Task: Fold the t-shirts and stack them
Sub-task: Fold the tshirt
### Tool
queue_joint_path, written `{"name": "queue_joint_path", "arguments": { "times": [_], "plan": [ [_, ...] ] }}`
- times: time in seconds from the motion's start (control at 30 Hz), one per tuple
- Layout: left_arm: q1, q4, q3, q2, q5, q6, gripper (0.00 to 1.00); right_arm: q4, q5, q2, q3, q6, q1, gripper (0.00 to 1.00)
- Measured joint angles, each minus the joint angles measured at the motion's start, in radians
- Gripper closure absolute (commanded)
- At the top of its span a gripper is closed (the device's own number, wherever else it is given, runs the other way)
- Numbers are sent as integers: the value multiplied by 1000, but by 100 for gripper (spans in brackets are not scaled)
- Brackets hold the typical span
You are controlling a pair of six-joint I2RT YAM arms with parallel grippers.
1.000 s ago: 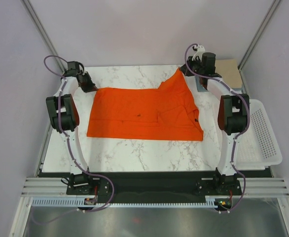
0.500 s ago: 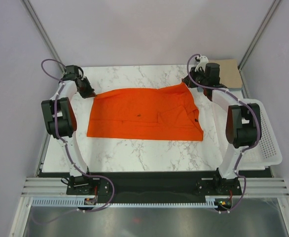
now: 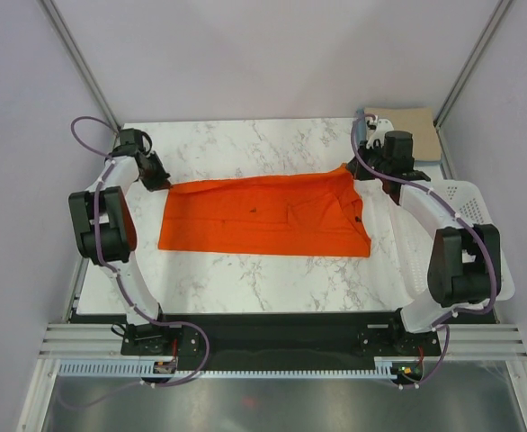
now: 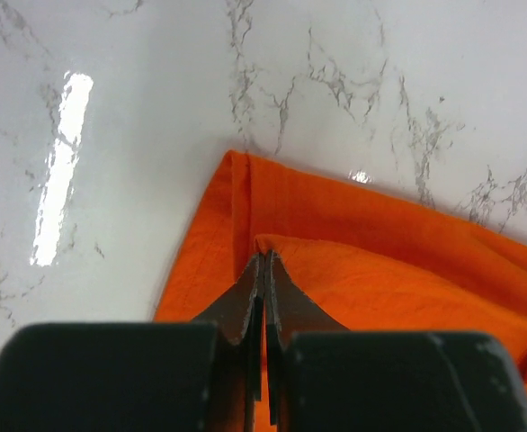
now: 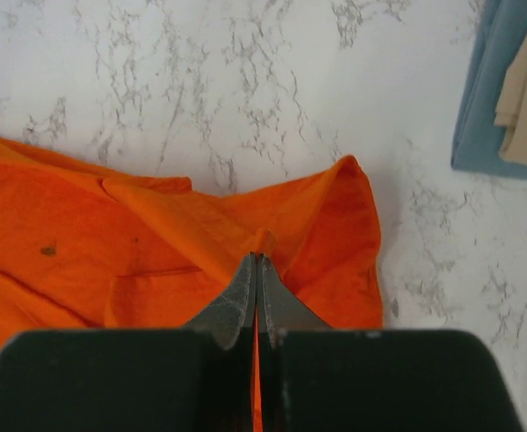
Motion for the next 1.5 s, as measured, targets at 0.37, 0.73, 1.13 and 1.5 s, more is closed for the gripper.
{"name": "queue_joint_path", "arguments": {
  "times": [0.37, 0.73, 1.13, 1.5],
  "plan": [
    [5, 0, -65, -57, -65, -1, 98, -186, 78, -113, -161, 60, 0, 100],
    [6, 0, -105, -72, -64, -1, 98, -226, 102, -199, -223, 102, 0, 100],
    [6, -2, -189, -98, -75, -1, 91, -193, 133, -354, -464, 216, 0, 96],
    [6, -9, -242, -196, -131, 1, 58, -276, 186, -410, -489, 285, 0, 62]
  ]
}}
